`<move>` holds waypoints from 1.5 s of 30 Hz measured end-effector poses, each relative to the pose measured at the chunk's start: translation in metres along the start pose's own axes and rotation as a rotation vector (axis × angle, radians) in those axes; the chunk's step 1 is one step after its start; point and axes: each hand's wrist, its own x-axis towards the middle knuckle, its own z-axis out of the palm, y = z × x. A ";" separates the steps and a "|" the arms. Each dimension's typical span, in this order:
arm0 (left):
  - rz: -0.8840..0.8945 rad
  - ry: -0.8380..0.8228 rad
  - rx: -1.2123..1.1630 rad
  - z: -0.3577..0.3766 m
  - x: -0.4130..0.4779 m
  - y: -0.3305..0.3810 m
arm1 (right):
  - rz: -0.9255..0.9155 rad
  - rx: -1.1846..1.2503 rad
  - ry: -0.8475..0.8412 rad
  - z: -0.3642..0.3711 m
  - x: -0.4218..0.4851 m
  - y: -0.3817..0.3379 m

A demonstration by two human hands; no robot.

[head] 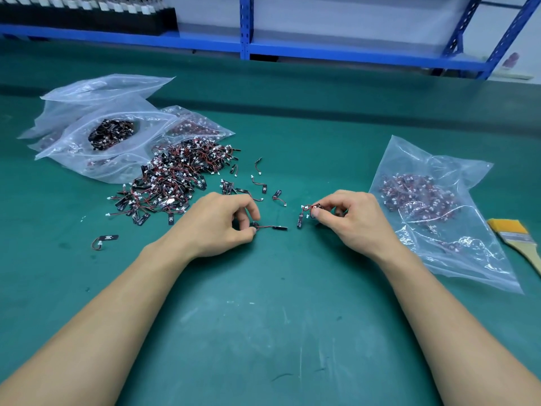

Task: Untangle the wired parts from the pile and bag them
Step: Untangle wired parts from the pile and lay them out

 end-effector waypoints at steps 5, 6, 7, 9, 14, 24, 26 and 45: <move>0.017 -0.008 -0.036 0.004 0.001 0.002 | -0.012 0.045 -0.105 -0.002 -0.004 -0.006; 0.031 0.001 -0.043 0.004 0.001 0.003 | 0.001 0.032 -0.103 -0.002 -0.004 -0.007; 0.048 0.014 -0.052 0.004 0.001 0.003 | 0.020 0.007 -0.091 -0.003 -0.004 -0.008; 0.082 0.049 -0.076 0.002 0.001 0.003 | 0.036 -0.043 -0.039 -0.006 -0.005 -0.010; 0.151 0.101 -0.107 0.001 0.000 0.007 | -0.086 -0.051 0.032 -0.009 -0.010 -0.023; 0.248 0.170 -0.126 -0.001 0.002 0.013 | -0.290 -0.225 -0.142 0.022 -0.011 -0.028; 0.250 0.150 -0.129 -0.001 0.001 0.013 | -0.271 -0.169 -0.125 0.021 -0.011 -0.027; 0.076 0.064 0.038 -0.003 -0.001 0.007 | -0.002 0.167 -0.131 0.030 -0.015 -0.036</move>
